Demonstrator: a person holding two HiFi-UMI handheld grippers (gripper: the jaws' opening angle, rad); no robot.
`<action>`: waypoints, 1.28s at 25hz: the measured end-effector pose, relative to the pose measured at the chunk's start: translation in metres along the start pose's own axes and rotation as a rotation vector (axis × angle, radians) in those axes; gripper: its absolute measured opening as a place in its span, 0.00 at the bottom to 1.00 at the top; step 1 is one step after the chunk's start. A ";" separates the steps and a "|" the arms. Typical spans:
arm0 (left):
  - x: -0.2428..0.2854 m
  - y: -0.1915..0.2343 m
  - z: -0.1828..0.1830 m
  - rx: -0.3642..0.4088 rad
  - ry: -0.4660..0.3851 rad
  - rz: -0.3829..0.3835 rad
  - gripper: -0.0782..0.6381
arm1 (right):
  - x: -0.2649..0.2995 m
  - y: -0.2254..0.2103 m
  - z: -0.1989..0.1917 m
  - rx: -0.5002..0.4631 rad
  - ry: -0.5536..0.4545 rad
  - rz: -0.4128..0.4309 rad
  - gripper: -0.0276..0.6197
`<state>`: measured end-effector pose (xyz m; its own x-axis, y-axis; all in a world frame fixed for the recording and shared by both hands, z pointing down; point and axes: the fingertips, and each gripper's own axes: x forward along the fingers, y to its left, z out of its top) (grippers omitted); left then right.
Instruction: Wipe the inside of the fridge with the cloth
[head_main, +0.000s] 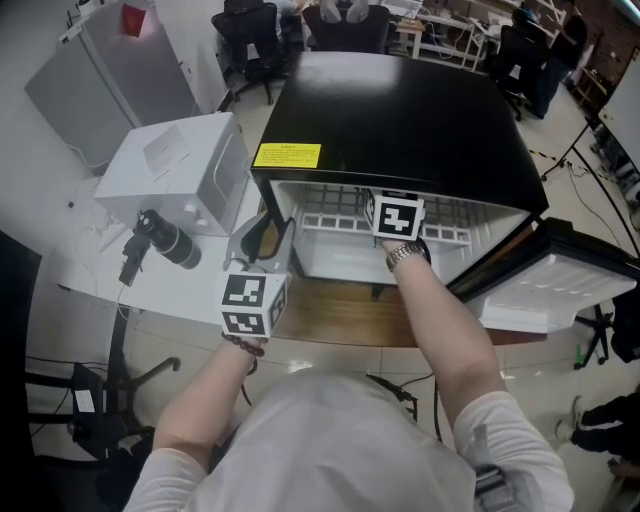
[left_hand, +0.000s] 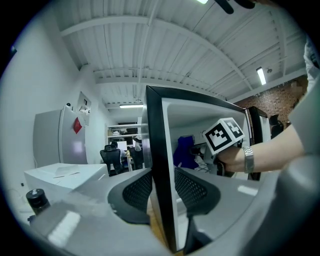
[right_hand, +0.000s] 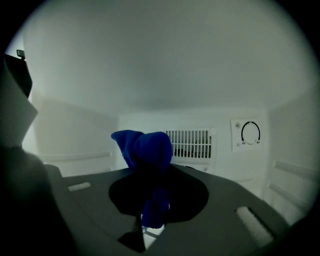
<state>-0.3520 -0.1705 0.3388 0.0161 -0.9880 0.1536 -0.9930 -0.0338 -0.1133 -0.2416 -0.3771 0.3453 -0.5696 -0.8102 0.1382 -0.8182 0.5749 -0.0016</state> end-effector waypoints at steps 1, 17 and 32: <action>0.000 0.000 0.000 0.000 0.002 0.002 0.30 | -0.001 -0.002 0.000 -0.001 0.000 -0.003 0.13; 0.000 0.001 0.001 -0.021 0.002 0.035 0.30 | -0.022 -0.043 -0.003 0.010 0.000 -0.055 0.13; 0.001 0.001 0.000 -0.028 0.016 0.086 0.30 | -0.034 -0.085 -0.008 0.021 0.014 -0.103 0.13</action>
<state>-0.3532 -0.1716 0.3384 -0.0713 -0.9845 0.1602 -0.9935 0.0558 -0.0993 -0.1520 -0.3971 0.3481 -0.4812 -0.8631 0.1530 -0.8740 0.4859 -0.0073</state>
